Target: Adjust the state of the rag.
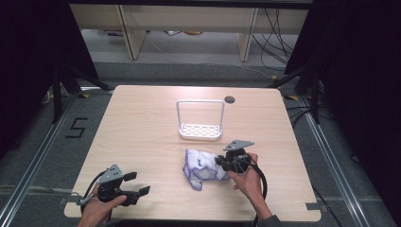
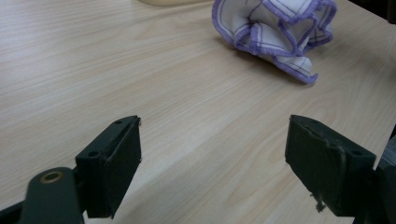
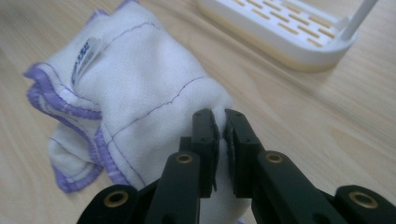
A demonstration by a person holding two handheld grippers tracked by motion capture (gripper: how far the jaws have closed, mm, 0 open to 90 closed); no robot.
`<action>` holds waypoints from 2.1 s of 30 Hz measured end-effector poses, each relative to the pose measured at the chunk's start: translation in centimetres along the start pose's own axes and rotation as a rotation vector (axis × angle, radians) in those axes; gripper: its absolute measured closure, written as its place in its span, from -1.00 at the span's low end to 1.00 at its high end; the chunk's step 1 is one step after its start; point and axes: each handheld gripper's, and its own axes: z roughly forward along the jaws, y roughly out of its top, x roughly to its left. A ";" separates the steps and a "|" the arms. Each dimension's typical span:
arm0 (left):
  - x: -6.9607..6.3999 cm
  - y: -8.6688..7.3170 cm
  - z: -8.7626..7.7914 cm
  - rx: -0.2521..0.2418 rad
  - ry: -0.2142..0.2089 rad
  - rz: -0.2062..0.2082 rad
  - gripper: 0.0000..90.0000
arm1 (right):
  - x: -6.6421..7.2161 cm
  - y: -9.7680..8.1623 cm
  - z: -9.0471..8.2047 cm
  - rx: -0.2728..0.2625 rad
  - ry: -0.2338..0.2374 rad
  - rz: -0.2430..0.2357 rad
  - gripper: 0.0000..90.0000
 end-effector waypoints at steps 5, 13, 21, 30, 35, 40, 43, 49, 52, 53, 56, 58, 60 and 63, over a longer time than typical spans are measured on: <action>-1.4 1.1 2.4 0.004 -0.063 0.049 -0.57 | -1.4 -0.8 0.8 0.022 0.006 0.015 0.84; -3.4 2.7 6.9 0.029 -0.136 0.111 -0.54 | -1.4 -0.7 0.6 0.014 -0.013 0.021 0.49; -3.0 2.9 6.6 0.029 -0.141 0.091 -0.52 | 1.2 1.6 -2.2 -0.049 -0.049 -0.034 0.17; -2.6 2.7 5.7 0.038 -0.137 0.091 -0.54 | 5.9 3.9 -2.3 -0.084 0.093 -0.155 0.20; -2.8 2.7 5.5 0.044 -0.140 0.097 -0.54 | 8.1 4.4 0.1 -0.038 0.093 -0.243 0.20; -2.5 2.7 5.1 0.025 -0.119 0.090 -0.54 | 8.2 4.3 1.7 0.023 0.051 -0.278 0.21; -2.2 2.6 5.0 0.022 -0.121 0.088 -0.54 | 7.9 4.0 3.0 0.050 0.004 -0.326 0.34; -2.3 2.6 5.2 0.020 -0.124 0.084 -0.54 | 6.7 3.8 2.4 0.027 0.009 -0.267 0.83; -2.4 2.7 5.3 0.029 -0.127 0.083 -0.54 | 6.2 4.2 1.4 -0.019 0.061 -0.222 0.86; -2.4 2.7 5.3 0.029 -0.127 0.083 -0.54 | 6.2 4.2 1.4 -0.019 0.061 -0.222 0.86; -2.9 3.0 5.9 0.016 -0.133 0.093 -0.54 | 5.7 4.5 0.0 -0.045 0.115 -0.165 0.88; -3.3 3.4 6.3 0.013 -0.132 0.117 -0.51 | 5.5 4.5 -0.4 -0.053 0.130 -0.168 0.90; -3.5 3.7 6.6 0.005 -0.134 0.121 -0.51 | 5.5 4.5 -0.6 -0.052 0.132 -0.149 0.90; -4.0 4.9 7.6 -0.025 -0.118 0.166 -0.36 | 5.2 4.4 -0.6 -0.067 0.143 -0.146 0.91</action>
